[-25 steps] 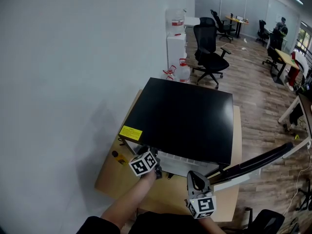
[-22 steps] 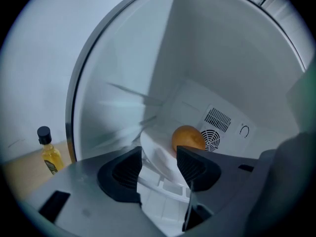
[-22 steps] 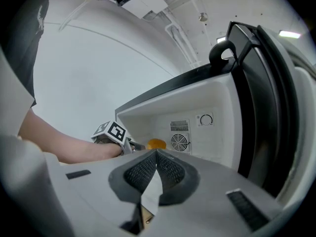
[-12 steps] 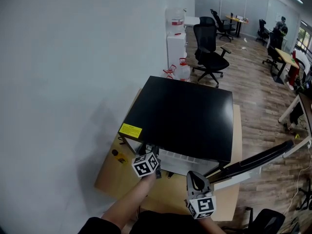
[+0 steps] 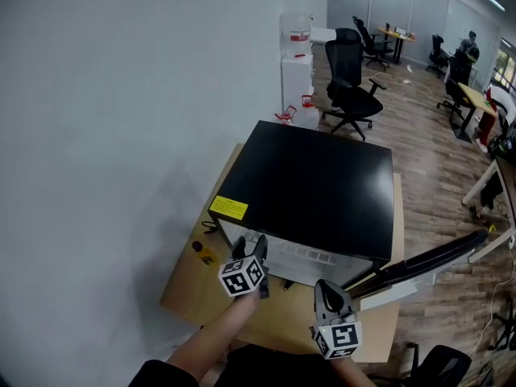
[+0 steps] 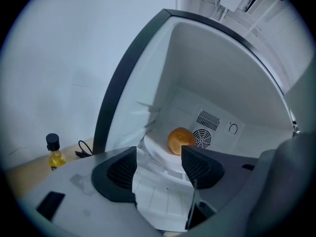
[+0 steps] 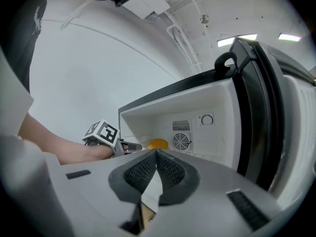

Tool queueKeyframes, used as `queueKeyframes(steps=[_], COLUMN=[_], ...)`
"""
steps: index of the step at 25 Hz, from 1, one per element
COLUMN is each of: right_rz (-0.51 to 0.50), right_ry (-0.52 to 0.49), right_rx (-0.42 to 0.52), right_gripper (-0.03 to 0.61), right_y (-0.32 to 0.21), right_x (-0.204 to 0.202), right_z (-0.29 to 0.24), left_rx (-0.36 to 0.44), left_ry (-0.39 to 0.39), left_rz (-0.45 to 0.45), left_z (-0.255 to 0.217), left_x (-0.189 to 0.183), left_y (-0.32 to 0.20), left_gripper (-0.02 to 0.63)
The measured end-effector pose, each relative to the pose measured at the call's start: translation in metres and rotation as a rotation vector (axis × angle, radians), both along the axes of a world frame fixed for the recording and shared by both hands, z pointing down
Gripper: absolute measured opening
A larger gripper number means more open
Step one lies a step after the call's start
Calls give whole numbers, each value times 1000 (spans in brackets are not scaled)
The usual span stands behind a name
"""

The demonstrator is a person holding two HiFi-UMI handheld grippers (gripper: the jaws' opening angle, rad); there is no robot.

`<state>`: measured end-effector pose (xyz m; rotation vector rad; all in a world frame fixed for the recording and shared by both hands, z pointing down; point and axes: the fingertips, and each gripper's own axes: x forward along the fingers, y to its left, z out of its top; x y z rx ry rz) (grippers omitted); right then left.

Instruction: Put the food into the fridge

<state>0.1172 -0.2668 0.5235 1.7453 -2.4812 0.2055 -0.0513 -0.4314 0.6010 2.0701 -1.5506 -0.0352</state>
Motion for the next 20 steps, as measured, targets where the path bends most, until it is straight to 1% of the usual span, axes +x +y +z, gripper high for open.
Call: queueKeyframes(steps=[4, 7, 11, 16, 20], right_rz=[8, 8, 25, 47, 65], right_ry=[5, 16, 36, 43, 43], right_rx=[4, 8, 12, 10, 9], right_gripper=[60, 60, 60, 60, 60], right_y=[8, 21, 41, 70, 96], right_x=[-11, -23, -34, -42, -51], right_z=[-9, -15, -19, -23, -24], left_rx=[21, 56, 137, 258, 315], left_ry=[2, -18, -56, -66, -77], left_rz=[43, 74, 114, 141, 185], left_z=[-13, -23, -45, -80, -99], left_x=[-8, -15, -19, -26, -29], left_y=[24, 47, 80, 134, 177], left_gripper=[259, 259, 259, 259, 259])
